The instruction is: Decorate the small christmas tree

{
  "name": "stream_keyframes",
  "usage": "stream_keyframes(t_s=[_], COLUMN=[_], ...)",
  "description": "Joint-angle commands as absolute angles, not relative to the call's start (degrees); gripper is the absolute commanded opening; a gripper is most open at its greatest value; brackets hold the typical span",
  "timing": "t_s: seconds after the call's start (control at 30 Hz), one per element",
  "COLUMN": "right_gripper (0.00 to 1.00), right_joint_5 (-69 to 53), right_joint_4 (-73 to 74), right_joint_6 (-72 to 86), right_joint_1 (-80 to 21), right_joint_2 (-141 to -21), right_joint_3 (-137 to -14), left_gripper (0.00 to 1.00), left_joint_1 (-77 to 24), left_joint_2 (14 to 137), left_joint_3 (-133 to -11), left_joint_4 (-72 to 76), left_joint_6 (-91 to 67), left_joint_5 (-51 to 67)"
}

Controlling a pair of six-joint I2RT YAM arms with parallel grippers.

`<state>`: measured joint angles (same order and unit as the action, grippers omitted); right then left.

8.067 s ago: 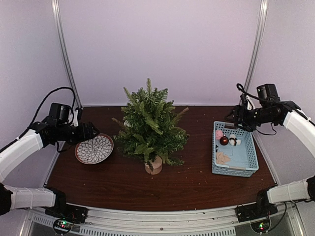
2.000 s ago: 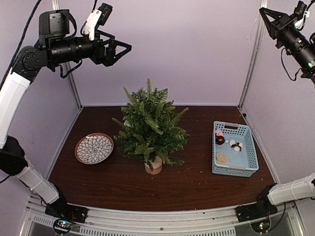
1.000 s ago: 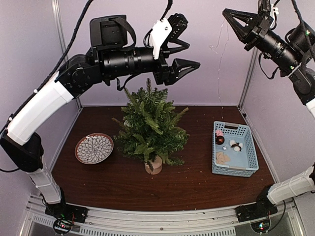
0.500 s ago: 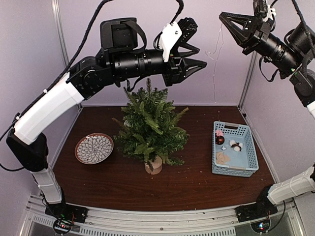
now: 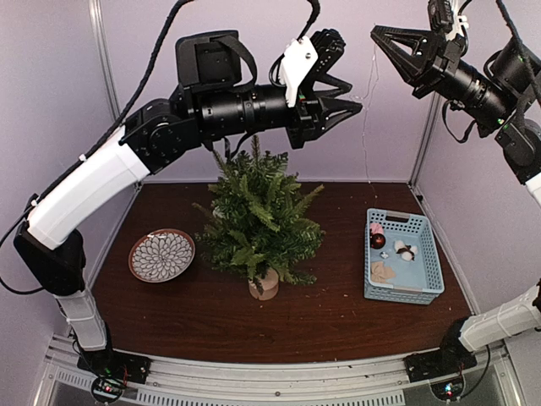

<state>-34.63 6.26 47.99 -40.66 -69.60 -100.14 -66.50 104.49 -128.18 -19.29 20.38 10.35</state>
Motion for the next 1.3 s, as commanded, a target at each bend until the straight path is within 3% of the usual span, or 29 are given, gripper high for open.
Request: stream_keyframes(t_s=[0.0, 0.27, 0.47, 0.9, 0.93, 1.13, 1.27], right_gripper=[0.00, 0.00, 0.00, 0.01, 0.04, 0.48, 0.67], right_joint_5=[-36.04, -36.05, -34.70, -25.24, -24.67, -22.15, -22.12], right_joint_4=[5.97, 5.96, 6.13, 8.18, 8.05, 9.73, 13.39], right_joint_6=[47.65, 47.80, 47.01, 42.20, 41.86, 38.42, 33.20], right_joint_1=[-41.13, -41.25, -41.22, -41.17, -41.14, -41.13, -41.13], right_joint_2=[-69.82, -70.09, -69.24, -63.01, -62.46, -59.19, -56.60], right_joint_3=[-100.66, -100.49, -98.91, -87.96, -87.25, -83.54, -81.45], left_gripper=[0.37, 0.22, 0.00, 0.00, 0.00, 0.00, 0.00], left_joint_1=[-66.78, -66.80, -66.87, -66.88, -66.88, -66.88, -66.88], left_joint_2=[105.35, 105.38, 104.67, 100.82, 100.67, 100.03, 100.02], left_joint_3=[-130.00, -129.99, -129.46, -129.31, -129.32, -129.54, -130.32], left_joint_4=[-16.28, -16.52, -16.85, -19.95, -20.43, -21.35, -21.57], left_joint_6=[21.12, 21.09, 20.60, 15.64, 15.38, 14.15, 14.06], left_joint_5=[11.16, 11.96, 11.93, 7.85, 8.08, 7.77, 7.47])
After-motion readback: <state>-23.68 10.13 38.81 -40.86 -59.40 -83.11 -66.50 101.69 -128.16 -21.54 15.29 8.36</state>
